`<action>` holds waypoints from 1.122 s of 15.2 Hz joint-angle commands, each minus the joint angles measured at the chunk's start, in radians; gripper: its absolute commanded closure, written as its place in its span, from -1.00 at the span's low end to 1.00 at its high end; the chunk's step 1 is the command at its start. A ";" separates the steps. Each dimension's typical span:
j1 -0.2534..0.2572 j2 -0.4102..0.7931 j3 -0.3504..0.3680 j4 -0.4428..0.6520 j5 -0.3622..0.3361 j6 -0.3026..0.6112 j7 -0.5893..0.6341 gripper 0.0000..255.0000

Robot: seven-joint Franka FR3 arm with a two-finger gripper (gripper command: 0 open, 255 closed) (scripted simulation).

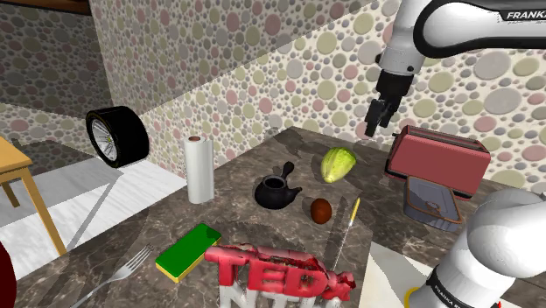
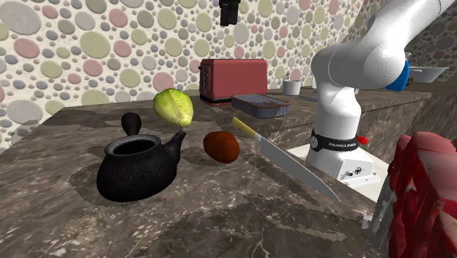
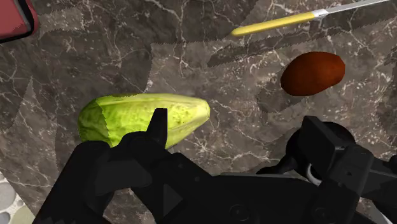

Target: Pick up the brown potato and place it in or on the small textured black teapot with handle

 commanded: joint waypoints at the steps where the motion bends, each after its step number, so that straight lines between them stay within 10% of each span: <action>1: 0.000 0.000 0.000 0.000 0.000 0.000 0.000 -1.00; 17: -0.111 0.194 0.430 -0.260 0.226 0.419 0.854 -1.00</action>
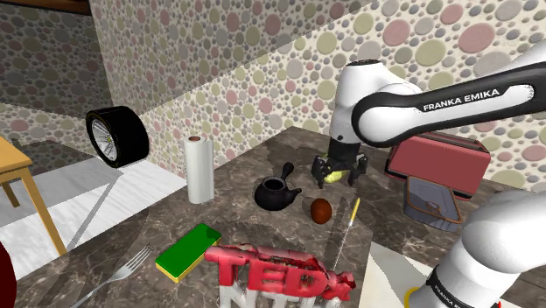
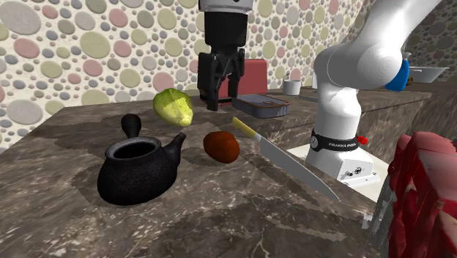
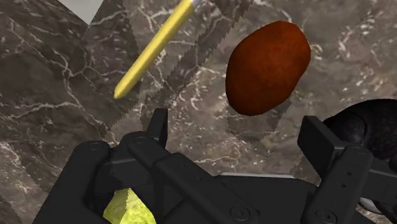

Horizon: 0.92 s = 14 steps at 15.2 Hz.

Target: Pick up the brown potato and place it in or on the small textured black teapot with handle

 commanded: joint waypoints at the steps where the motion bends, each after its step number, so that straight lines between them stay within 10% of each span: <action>1: -0.022 0.059 0.061 -0.011 0.019 0.066 0.119 -1.00; 14: -0.088 0.227 0.166 -0.054 -0.001 0.270 0.273 -1.00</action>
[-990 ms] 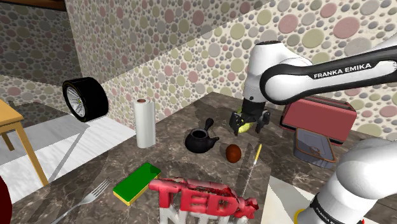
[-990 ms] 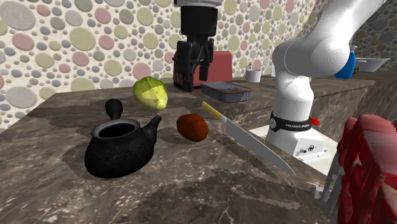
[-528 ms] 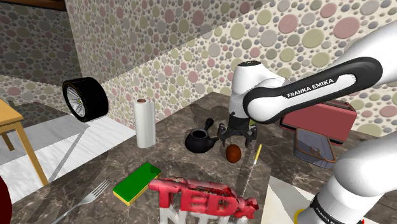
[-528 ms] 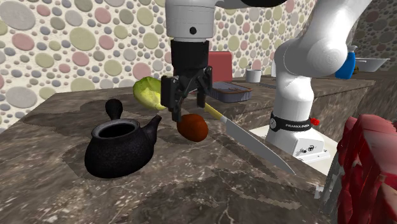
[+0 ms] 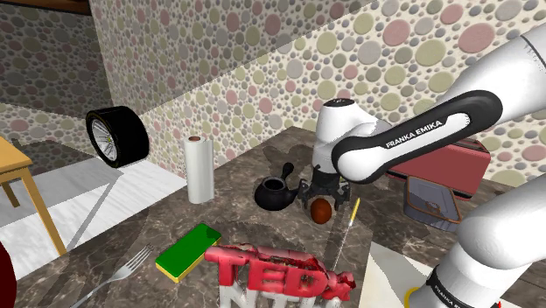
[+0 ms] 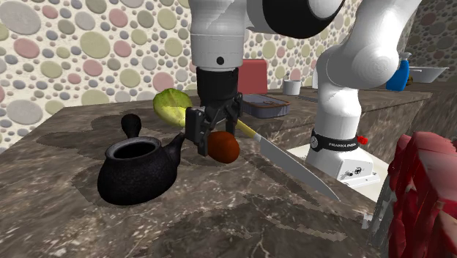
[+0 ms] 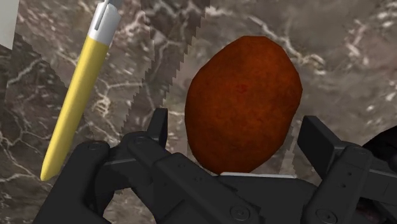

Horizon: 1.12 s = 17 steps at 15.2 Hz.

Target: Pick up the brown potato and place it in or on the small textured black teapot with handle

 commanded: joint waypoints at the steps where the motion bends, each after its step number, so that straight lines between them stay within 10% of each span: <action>1: 0.000 0.002 0.001 -0.002 0.000 0.004 0.001 -1.00; 5: 0.000 0.002 0.001 -0.002 0.000 0.004 0.001 -1.00; 6: 0.000 0.002 0.001 -0.002 0.000 0.004 0.001 1.00; 17: 0.007 -0.022 -0.010 0.010 0.007 -0.031 -0.009 1.00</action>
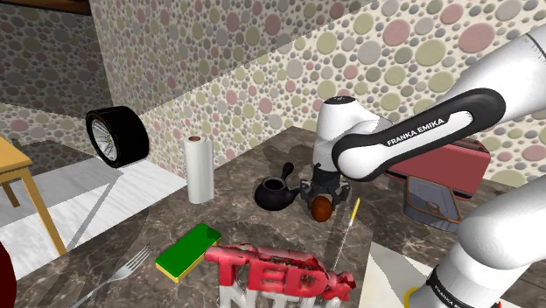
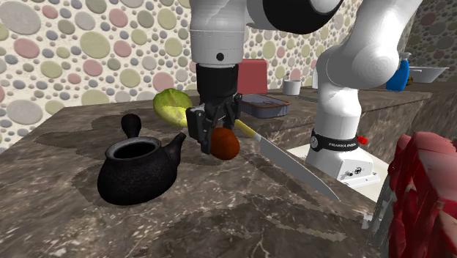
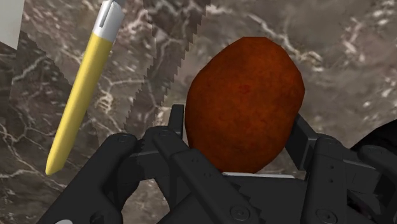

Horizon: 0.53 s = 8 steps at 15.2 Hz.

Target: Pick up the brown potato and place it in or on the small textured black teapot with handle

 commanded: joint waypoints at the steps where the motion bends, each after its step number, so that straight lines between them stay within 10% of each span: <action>1: 0.006 -0.021 -0.009 0.011 0.006 -0.031 -0.008 1.00; 8: 0.022 -0.090 -0.045 0.061 0.016 -0.147 -0.034 1.00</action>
